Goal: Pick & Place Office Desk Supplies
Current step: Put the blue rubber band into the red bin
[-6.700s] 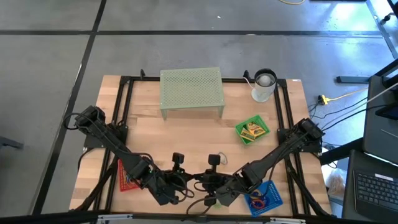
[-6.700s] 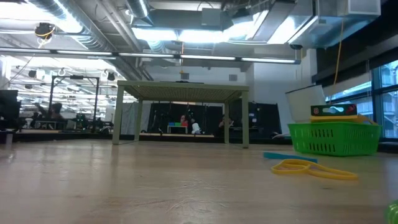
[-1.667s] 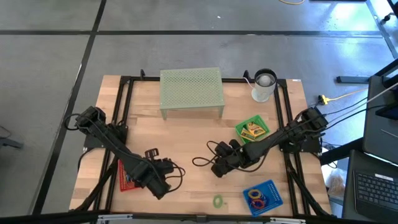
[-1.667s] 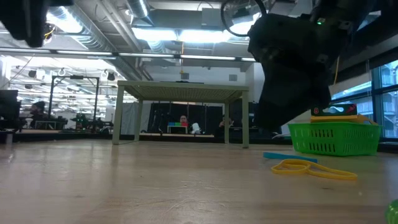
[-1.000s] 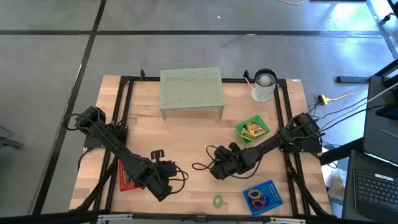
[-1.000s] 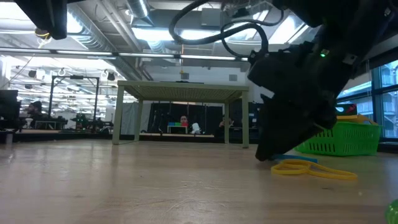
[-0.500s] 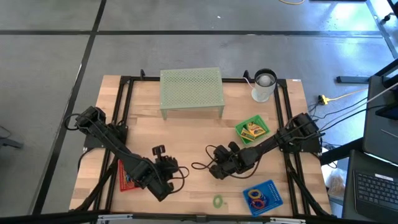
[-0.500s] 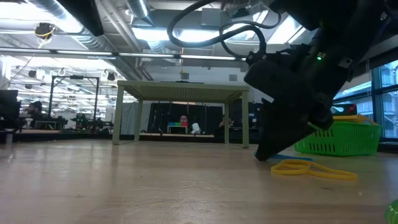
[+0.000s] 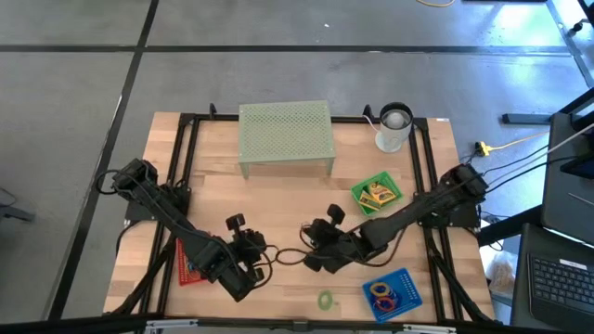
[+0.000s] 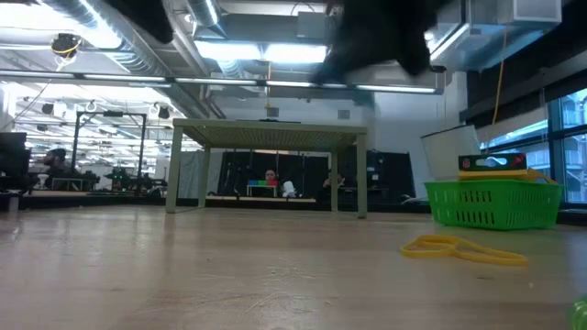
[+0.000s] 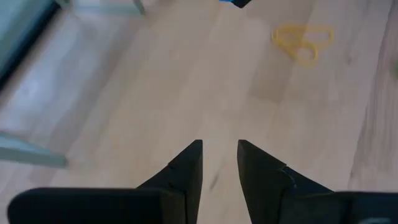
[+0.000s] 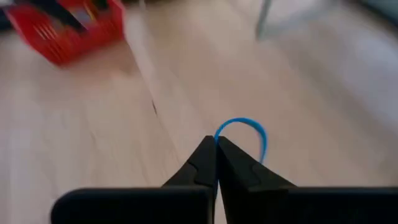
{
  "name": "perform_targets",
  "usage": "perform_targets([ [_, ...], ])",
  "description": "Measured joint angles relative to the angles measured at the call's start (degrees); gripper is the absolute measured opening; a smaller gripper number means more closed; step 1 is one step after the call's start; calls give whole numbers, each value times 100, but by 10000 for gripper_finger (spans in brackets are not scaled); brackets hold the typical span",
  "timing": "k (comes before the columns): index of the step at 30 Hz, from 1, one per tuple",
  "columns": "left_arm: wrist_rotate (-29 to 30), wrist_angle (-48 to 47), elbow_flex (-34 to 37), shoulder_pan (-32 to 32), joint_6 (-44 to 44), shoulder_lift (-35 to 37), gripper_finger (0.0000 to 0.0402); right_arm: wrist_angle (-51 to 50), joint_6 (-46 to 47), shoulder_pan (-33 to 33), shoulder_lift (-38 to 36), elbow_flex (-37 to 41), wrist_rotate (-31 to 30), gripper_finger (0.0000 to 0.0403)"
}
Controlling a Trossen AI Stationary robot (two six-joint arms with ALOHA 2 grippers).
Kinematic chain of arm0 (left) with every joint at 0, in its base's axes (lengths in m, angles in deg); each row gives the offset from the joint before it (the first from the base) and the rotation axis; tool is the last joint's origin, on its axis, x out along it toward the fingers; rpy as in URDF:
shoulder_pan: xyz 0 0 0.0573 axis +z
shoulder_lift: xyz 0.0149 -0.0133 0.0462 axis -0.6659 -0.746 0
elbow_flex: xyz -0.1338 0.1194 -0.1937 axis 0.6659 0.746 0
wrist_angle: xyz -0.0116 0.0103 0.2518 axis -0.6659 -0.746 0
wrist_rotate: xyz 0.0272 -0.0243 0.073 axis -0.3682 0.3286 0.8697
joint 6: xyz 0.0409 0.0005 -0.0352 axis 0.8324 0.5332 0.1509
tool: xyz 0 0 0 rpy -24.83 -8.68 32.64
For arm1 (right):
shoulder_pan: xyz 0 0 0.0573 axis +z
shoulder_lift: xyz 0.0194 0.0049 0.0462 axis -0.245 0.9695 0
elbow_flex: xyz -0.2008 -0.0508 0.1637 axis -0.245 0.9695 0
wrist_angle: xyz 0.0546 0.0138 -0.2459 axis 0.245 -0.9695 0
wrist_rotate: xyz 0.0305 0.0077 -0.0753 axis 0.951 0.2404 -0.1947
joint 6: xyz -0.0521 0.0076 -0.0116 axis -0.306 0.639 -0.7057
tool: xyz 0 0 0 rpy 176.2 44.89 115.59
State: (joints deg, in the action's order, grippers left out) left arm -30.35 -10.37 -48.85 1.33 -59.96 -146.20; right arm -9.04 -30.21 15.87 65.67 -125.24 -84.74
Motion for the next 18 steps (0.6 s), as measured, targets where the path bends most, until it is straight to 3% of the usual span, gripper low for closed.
perform_targets([
  [3, 495, 173, 2, -80, 32, 0, 87, -11, -567, 170, -54, -366, -349, 5],
  [7, 1090, 690, 8, -189, 623, 0, 84, 35, -1341, 411, -79, -905, -371, 5],
  [12, 1365, 1666, 22, -269, 1790, 0, 96, 59, -1757, 682, -79, -1238, 314, 5],
  [18, 893, 2917, 22, -262, 3421, -13, 135, 147, -1684, 854, -79, -1307, 1394, 5],
])
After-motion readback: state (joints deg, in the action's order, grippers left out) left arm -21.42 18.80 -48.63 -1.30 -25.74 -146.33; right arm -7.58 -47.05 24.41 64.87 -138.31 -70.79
